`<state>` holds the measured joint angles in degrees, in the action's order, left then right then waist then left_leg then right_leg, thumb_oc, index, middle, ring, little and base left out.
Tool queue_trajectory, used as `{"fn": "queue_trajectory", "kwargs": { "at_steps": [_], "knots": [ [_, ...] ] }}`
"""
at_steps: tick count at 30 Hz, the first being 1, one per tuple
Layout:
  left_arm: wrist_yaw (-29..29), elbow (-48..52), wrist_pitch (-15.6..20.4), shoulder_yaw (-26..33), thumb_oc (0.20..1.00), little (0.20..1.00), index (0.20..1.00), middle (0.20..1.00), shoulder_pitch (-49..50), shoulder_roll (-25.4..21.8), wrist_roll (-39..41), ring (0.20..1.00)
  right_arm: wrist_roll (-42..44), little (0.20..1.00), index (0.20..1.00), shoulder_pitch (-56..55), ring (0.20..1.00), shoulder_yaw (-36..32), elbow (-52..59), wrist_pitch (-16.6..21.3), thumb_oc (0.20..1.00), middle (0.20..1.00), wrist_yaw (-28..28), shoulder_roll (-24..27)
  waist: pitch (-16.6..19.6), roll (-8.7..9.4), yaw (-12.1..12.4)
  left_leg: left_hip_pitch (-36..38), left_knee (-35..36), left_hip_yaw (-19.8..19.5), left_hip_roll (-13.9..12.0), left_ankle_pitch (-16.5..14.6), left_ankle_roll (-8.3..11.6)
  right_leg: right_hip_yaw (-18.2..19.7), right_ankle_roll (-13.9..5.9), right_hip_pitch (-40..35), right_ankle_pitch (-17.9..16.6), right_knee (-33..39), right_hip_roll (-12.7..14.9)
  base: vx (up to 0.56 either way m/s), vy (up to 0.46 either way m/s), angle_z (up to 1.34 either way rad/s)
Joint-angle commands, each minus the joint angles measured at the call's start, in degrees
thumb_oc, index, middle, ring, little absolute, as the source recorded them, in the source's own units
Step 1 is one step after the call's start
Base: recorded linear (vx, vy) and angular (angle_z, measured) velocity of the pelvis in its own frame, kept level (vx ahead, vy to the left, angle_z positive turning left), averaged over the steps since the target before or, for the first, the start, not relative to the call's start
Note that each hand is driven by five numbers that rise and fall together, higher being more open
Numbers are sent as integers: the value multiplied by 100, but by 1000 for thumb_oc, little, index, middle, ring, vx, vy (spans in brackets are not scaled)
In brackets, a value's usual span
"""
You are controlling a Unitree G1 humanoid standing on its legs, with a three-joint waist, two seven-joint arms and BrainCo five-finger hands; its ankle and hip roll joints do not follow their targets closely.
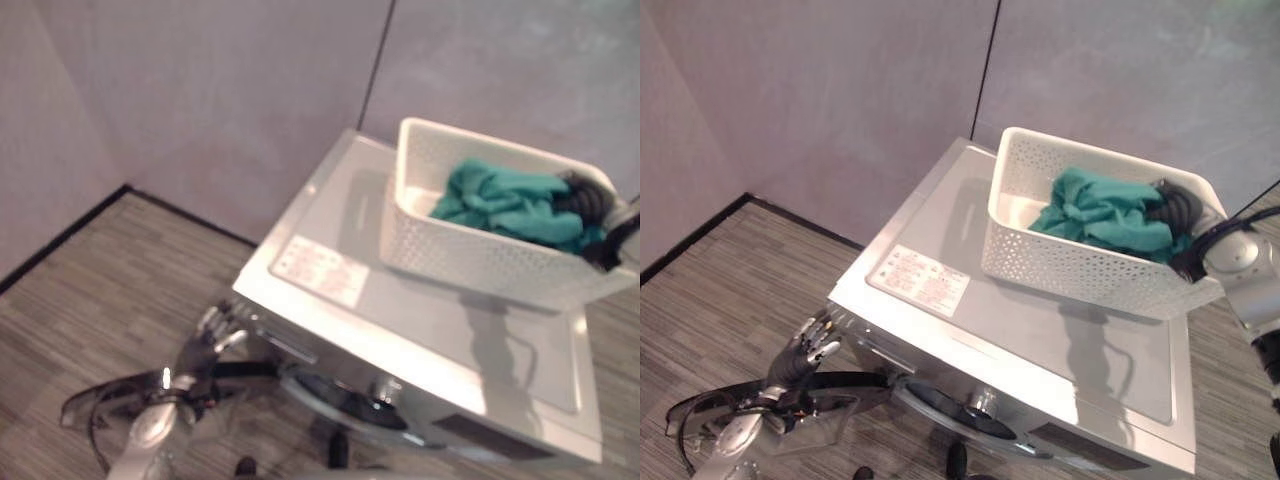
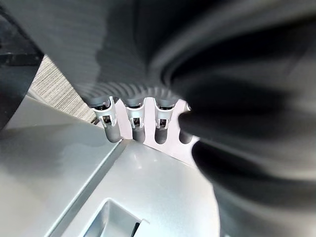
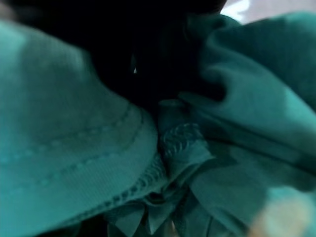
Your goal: Grab the laundry basket,head to the washer,open it,put in the laundry and shut it.
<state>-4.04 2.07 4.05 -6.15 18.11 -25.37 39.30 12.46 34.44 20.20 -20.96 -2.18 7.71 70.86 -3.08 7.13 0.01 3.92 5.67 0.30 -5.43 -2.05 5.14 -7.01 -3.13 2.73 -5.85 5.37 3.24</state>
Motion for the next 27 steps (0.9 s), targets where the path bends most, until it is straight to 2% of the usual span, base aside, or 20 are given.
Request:
{"fn": "queue_trajectory", "kwargs": {
  "at_steps": [1,12,16,21,27],
  "knots": [
    [-220,134,159,-466,1000,1000,1000,1000,-522,-65,-46,1000,192,200,200,1190,200,189,-328,217,200,200,-396,601,82,69,58,123,-67,343,-499,24,7,-78,-467,-286,340,-77,245,0,0,0],
    [-146,32,169,-557,1000,1000,1000,1000,-649,-148,-25,1000,465,200,200,2637,200,885,-915,283,200,200,-709,718,144,156,42,182,-67,414,-503,-11,1,-15,-479,-296,325,-71,225,6,9,-3],
    [-122,7,166,-557,1000,1000,1000,1000,-674,-137,-27,1000,539,200,200,3160,200,1205,-1159,291,200,200,-803,671,152,133,29,189,-67,413,-498,-14,0,-11,-479,-308,331,-69,225,0,0,0],
    [15,-77,161,-533,1000,1000,1000,1000,-789,-200,-35,1000,636,200,200,4253,200,1426,-1533,318,200,200,-1382,443,209,102,28,193,-67,383,-497,-22,-7,-24,-462,-350,365,-68,212,0,0,0],
    [107,-114,150,-473,1000,1000,1000,1000,-821,-216,-81,1000,376,200,200,4579,200,1276,-1269,294,200,200,-1813,312,246,56,27,207,-67,341,-491,-33,-18,-37,-453,-386,390,-77,212,0,0,0]
  ]
}}
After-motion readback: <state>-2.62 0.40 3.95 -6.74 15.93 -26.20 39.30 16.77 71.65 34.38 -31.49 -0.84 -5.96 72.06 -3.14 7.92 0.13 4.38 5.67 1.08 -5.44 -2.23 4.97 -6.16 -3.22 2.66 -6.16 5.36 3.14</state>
